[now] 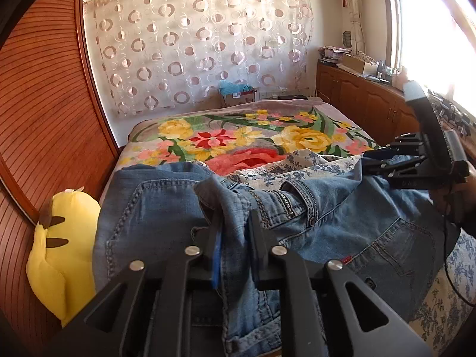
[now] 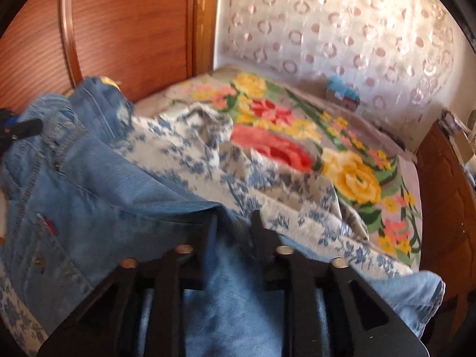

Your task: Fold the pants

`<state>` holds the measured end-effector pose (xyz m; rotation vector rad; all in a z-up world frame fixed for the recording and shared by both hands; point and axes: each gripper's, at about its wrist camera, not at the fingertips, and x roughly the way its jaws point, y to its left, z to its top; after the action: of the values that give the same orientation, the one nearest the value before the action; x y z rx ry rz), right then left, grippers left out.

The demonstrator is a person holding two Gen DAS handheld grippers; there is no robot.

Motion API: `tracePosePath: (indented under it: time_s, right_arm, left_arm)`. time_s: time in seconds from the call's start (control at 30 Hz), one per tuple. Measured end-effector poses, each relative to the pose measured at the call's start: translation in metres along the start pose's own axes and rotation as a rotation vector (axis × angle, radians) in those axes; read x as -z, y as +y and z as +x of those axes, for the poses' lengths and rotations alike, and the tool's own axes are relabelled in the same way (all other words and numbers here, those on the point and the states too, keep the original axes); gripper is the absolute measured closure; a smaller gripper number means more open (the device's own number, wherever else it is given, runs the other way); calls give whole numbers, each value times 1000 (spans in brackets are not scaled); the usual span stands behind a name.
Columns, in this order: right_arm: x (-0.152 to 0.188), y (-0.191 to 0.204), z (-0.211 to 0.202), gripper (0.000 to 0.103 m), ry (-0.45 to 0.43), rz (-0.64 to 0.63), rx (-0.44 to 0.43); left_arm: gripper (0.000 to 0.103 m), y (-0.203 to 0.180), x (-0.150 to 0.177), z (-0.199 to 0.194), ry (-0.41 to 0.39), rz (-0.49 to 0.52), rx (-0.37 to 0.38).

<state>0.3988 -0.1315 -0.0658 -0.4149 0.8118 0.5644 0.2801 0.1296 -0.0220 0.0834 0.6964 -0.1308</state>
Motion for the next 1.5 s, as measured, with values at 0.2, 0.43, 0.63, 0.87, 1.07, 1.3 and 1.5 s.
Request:
tracePosePath:
  time_s: [0.2,0.43,0.63,0.87,1.07,1.3,1.5]
  right_arm:
    - [17,-21,-12,59,-14,90,-41]
    - [40,-40,-55,52,-73,145,-18]
    - [69,-62,-75,52,-78,197,6]
    - [101,-89,-91,52,-68,251,46]
    - [138,-116,-118,52,-77,325,95]
    - [184,-140,-152,52,-66,400,161]
    - [219,-150,-180,52,-62,453,211]
  left_arm:
    - [59,6,3,-13,-19,-32,-7]
    - [37,-5,-3,-38,-71,-37,28]
    - [35,-31,-10,-46,-89,-8,80]
    - [35,-70,-13,-22,-50,16,142]
    - [35,-102,-13,3,-11,27,203]
    - [35,-135,-13,28,23,52,246]
    - [35,-158,-9,57,89,106,252]
